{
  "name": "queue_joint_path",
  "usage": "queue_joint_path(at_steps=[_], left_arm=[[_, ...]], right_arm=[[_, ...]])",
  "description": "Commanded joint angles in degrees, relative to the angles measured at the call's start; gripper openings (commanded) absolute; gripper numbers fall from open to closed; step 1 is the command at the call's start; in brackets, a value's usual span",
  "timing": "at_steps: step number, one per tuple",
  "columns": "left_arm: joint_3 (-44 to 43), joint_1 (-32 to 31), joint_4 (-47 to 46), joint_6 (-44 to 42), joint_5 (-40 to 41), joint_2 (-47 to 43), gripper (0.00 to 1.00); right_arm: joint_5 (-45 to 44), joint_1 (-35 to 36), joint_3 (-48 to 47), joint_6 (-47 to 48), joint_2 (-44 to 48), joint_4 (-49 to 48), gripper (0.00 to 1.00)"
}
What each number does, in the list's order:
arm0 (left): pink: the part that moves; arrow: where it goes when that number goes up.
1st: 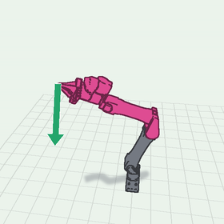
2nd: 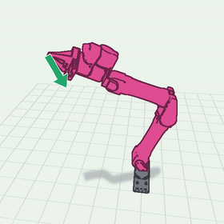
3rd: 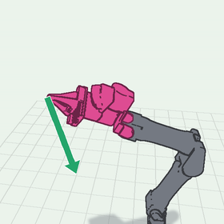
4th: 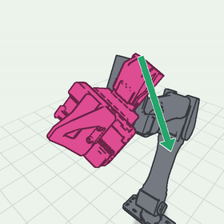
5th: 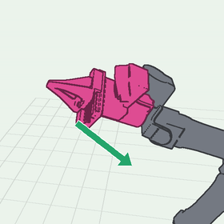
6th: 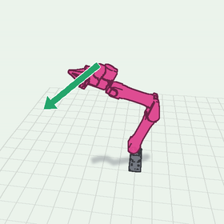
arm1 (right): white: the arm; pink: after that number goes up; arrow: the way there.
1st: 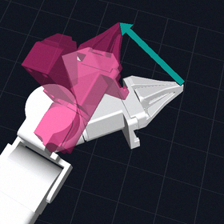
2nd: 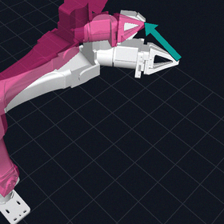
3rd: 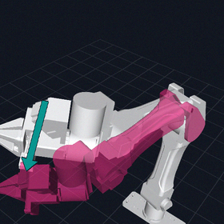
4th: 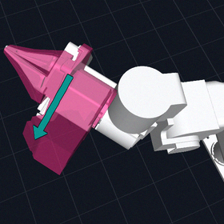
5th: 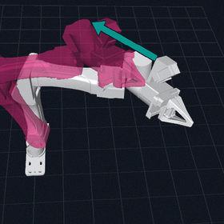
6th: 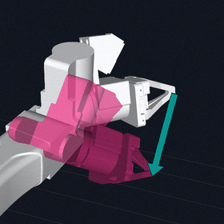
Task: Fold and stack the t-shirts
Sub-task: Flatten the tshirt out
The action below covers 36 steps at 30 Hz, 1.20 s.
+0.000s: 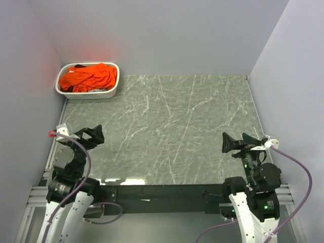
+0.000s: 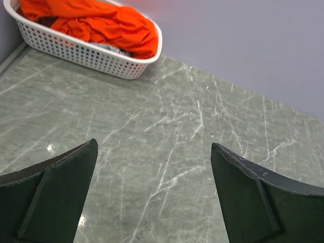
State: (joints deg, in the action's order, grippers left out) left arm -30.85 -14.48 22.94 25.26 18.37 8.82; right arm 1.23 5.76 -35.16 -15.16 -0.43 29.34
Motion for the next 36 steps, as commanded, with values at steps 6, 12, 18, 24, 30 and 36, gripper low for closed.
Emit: queue_joint_path(at_steps=[6, 12, 18, 24, 30, 36], left_arm=[[-4.2, 0.2, -3.7, 1.0, -0.4, 17.9, 0.99], [-13.9, 0.2, -7.6, 0.8, 4.3, 36.4, 0.99], [-29.7, 0.4, -6.9, 0.4, 10.3, 58.5, 0.99], [-47.5, 2.4, -5.7, -2.7, 13.5, 80.7, 0.99], [-62.2, 7.3, -5.0, -3.0, 14.9, 98.2, 0.97], [-73.0, 10.6, -5.3, -3.5, 14.2, 111.2, 0.90]], right_arm=[[-2.5, 2.7, 0.9, -1.4, 8.4, -0.6, 1.00], [-4.0, 3.9, 1.1, -1.7, 9.4, -0.3, 1.00], [-4.8, 5.2, 1.3, -2.0, 10.0, 0.0, 1.00], [-5.8, 5.9, 1.4, -2.3, 10.4, 0.2, 1.00], [-5.9, 6.2, 1.5, -2.5, 10.3, 0.3, 1.00], [-4.1, 6.5, 1.6, -1.9, 8.9, -0.1, 1.00]])
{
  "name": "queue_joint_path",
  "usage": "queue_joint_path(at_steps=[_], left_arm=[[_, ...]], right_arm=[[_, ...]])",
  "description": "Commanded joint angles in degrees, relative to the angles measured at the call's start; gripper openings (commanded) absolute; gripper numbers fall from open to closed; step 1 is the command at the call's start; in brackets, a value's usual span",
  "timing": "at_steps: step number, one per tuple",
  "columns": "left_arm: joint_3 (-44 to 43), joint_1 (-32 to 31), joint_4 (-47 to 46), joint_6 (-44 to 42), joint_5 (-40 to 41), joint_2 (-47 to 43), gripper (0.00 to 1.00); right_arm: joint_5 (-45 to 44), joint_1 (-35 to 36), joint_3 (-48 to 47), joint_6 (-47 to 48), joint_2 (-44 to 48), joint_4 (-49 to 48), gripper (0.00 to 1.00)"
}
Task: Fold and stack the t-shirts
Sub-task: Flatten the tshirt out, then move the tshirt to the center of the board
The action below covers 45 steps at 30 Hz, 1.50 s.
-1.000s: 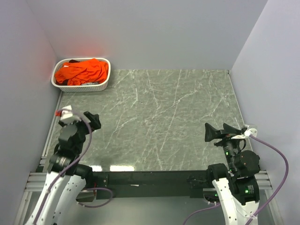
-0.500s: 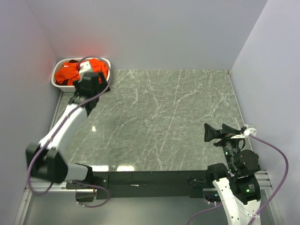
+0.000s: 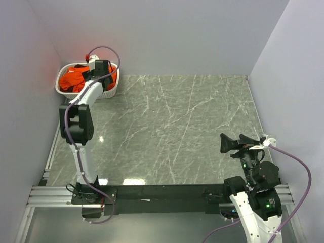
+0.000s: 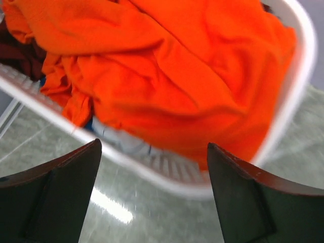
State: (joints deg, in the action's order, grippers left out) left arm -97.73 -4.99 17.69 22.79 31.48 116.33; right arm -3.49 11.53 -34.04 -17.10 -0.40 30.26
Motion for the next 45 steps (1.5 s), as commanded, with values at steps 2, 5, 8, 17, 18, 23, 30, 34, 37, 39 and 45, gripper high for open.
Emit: queue_joint_path(at_steps=[2, 5, 8, 17, 18, 23, 30, 34, 37, 39, 45], left_arm=[[-9.6, 1.5, 0.3, -1.0, 0.9, 7.3, 0.83], [-10.5, 1.5, -2.6, -2.2, -0.2, 9.1, 0.67], [-10.0, 1.5, -4.7, -3.4, -0.5, 8.9, 0.42], [-6.5, -0.4, -9.7, -8.0, 1.5, -3.6, 0.01], [-6.9, -1.1, -9.6, -8.9, 2.8, -4.9, 0.01], [-13.4, -9.0, -5.9, -13.5, 5.3, -12.0, 0.01], [-19.3, -22.7, -4.3, -15.5, -0.8, -22.1, 0.01], [-21.7, -31.4, -2.7, -14.4, -6.3, -28.0, 0.01], [-17.0, -33.7, -2.7, -10.4, -9.4, -32.0, 0.01], [-12.8, -33.8, -2.9, -5.9, -14.1, -36.5, 0.01], [13.4, -33.8, -5.6, 1.5, -16.0, -46.6, 0.56]], right_arm=[[0.9, 0.7, 0.6, 0.2, 8.8, -1.1, 1.00], [1.1, 0.8, 0.6, 0.3, 8.4, -1.2, 1.00], [1.6, 0.8, 0.6, 0.4, 8.3, -1.3, 1.00], [2.9, 0.8, 0.6, 0.8, 7.3, -1.5, 1.00], [3.1, 0.8, 0.5, 0.9, 7.1, -1.6, 1.00], [3.3, 0.8, -0.4, 0.6, 5.2, -1.6, 1.00], [4.7, 0.8, -7.4, 0.5, -2.8, -0.1, 1.00], [5.5, 0.8, -12.8, 0.2, -7.0, 1.2, 1.00], [6.3, 0.7, -15.3, -0.2, -8.9, 2.9, 1.00], [6.6, 0.8, -16.0, -0.6, -9.7, 4.1, 1.00], [13.9, 0.7, -15.4, -2.8, -12.9, 4.8, 1.00]])
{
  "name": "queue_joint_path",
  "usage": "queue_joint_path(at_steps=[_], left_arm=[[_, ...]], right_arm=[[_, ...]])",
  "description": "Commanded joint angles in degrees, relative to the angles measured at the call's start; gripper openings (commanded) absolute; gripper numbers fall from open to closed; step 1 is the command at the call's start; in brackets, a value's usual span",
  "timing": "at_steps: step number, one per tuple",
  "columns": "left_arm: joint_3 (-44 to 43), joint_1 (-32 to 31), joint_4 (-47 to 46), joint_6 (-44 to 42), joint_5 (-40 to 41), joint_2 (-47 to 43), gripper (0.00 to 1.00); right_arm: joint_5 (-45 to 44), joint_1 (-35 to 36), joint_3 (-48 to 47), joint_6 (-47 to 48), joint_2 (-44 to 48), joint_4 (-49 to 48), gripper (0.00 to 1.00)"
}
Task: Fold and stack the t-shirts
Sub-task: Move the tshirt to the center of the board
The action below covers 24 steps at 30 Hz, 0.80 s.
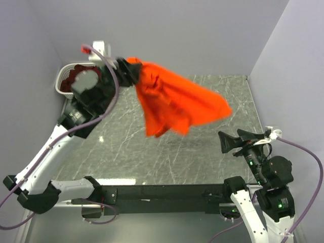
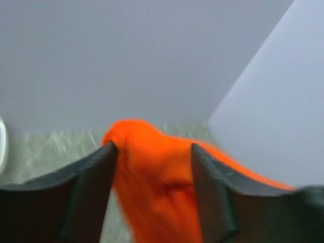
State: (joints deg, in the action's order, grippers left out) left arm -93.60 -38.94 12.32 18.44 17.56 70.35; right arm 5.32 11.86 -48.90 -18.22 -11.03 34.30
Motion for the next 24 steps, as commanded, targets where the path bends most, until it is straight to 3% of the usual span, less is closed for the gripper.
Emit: queue_joint_path(at_steps=[1, 2, 4, 8, 13, 16, 20, 24], left_arm=[[15.6, 0.2, 0.5, 6.4, -0.6, -2.0, 0.70], [18.3, 0.2, 1.3, 7.9, 1.0, -2.5, 0.88], [24.8, 0.2, 3.8, 9.4, 4.6, -4.2, 0.99], [35.0, 0.2, 9.5, 16.5, 6.1, -9.4, 1.00], [46.6, 0.2, 15.8, 24.6, -0.7, -17.8, 0.99], [52.4, -0.2, 18.6, 30.1, -6.4, -20.8, 0.96], [58.8, -0.8, 21.3, 36.0, -8.4, -24.9, 0.95], [64.5, -0.9, 21.7, 41.5, -8.1, -27.5, 0.95]], right_arm=[[7.2, 0.4, -0.2, -3.1, -3.5, 0.7, 1.00], [8.2, 0.4, 0.2, -3.7, -4.4, 0.8, 1.00], [10.5, 0.4, 1.2, -5.2, -7.3, 0.9, 1.00], [15.4, 0.4, 3.5, -6.7, -13.1, 1.4, 1.00], [19.6, 2.7, 8.5, -7.2, -22.0, -1.1, 0.99], [14.4, 8.4, 10.5, -8.6, -26.7, -4.0, 0.92], [8.4, 20.9, 12.3, -11.1, -34.8, -7.9, 0.84], [1.8, 28.1, 12.2, -14.1, -47.1, -9.2, 0.81]])
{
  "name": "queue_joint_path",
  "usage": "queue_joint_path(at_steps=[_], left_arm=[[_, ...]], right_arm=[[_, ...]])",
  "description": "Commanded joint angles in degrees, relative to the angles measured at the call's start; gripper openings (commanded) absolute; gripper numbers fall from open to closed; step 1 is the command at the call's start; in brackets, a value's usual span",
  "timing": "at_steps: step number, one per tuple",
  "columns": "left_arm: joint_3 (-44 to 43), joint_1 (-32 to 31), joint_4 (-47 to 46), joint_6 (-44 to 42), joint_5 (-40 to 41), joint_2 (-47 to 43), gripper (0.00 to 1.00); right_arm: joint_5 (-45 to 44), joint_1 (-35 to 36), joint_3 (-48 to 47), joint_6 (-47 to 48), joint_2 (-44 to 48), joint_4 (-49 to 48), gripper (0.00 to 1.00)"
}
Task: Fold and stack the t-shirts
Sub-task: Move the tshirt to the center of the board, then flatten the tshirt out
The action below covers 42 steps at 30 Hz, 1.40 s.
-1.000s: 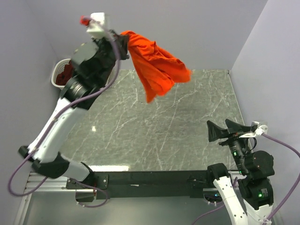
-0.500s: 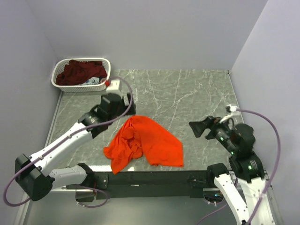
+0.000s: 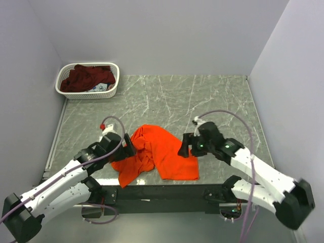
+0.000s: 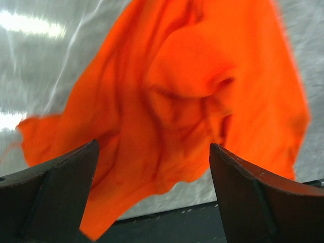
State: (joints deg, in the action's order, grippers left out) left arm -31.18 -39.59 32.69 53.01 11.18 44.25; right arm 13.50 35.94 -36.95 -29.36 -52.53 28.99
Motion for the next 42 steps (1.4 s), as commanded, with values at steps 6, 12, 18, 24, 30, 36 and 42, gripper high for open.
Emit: queue_joint_path(at_steps=[6, 12, 18, 24, 30, 36, 42], left_arm=[[3.3, -0.2, 3.3, 10.6, 1.9, -0.4, 0.95], [4.3, -0.1, 0.1, 12.4, 3.8, 2.8, 0.83], [2.9, 2.1, -6.8, 11.9, 8.9, 14.8, 0.60], [-6.9, 11.9, -16.9, 2.4, 6.1, 34.8, 0.53], [-26.0, 14.1, -15.0, -6.9, 8.5, 47.4, 0.47], [-27.2, 13.7, -7.3, -6.4, 12.9, 37.0, 0.68], [-14.6, 13.3, -0.7, 0.9, 11.5, 21.7, 0.83]], right_arm=[[-8.0, 7.0, -1.0, -5.7, -19.9, -9.4, 0.71], [-10.3, 5.5, -5.6, -4.7, -33.4, -10.8, 0.63], [-9.8, -4.6, -8.9, -1.8, -40.4, -11.2, 0.57], [-11.0, -16.1, -15.2, 0.1, -43.7, -10.2, 0.57], [-17.4, -20.6, -21.8, 0.1, -43.4, -7.3, 0.58], [-22.1, -16.8, -20.7, 2.7, -33.9, -5.1, 0.64], [-20.9, -8.2, -9.3, -0.5, -23.4, -5.9, 0.66]])
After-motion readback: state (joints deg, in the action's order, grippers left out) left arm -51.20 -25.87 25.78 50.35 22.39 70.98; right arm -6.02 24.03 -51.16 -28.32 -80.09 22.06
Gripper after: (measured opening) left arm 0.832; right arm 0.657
